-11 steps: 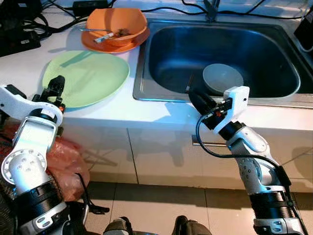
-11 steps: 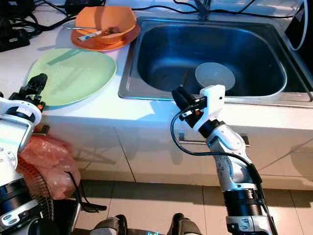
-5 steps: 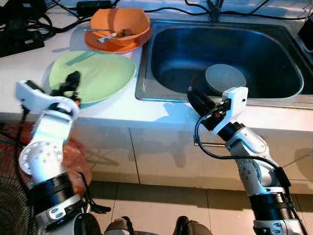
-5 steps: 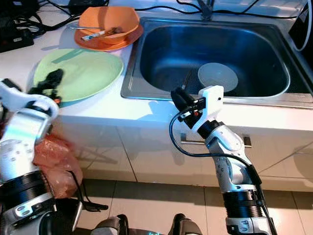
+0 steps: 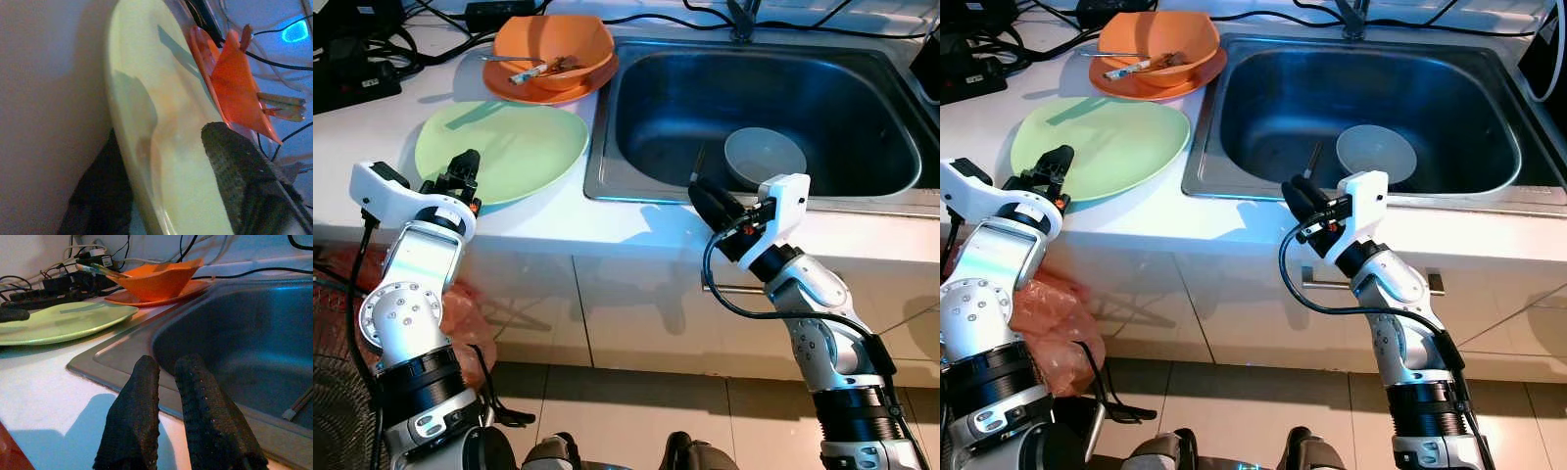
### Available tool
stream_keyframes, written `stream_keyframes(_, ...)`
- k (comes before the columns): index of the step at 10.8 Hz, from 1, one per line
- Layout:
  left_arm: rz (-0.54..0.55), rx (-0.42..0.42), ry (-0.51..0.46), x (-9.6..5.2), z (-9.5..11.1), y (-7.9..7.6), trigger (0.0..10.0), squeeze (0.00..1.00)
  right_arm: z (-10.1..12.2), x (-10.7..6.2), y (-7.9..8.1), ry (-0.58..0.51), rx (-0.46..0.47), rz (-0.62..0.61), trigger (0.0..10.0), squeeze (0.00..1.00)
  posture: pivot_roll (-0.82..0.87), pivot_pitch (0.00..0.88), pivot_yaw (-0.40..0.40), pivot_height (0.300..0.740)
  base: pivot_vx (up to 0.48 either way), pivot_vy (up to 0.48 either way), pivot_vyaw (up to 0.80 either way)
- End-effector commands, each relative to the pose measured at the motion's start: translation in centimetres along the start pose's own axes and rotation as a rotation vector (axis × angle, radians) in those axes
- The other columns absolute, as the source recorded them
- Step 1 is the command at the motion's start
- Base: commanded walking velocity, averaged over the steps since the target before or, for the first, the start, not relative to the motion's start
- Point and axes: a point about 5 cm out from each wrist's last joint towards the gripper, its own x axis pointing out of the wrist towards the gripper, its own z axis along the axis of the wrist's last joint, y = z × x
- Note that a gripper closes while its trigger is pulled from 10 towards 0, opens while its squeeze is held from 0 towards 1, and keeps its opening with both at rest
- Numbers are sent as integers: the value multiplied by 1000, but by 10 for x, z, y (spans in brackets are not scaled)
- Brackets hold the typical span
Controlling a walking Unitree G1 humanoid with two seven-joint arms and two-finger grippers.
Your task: Kitchen organization
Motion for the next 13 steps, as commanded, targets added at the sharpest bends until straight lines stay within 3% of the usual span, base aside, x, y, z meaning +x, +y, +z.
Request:
stream_keyframes(1,49,17,48,0,-12,7,0,0,-14,-4,-1,62,28,-12,10000,0,27,214,21,740,0,0,0)
stream_keyframes(9,82,36,-87,-11,16,3,0,0,-16,2,-1,61,36,-5,10000,0,65,204,11,740,0,0,0)
stream_keyframes(10,79,56,-102,-15,19,0,2588,0,-15,3,-2,61,36,0,10000,0,72,203,7,740,0,0,0)
stream_keyframes(11,75,73,-119,-18,22,-2,10000,0,-16,4,-1,62,37,6,10000,0,78,201,5,740,0,0,0)
stream_keyframes(13,120,67,-145,-23,25,3,10000,0,-16,6,-1,62,36,20,10000,0,81,201,1,740,0,0,0)
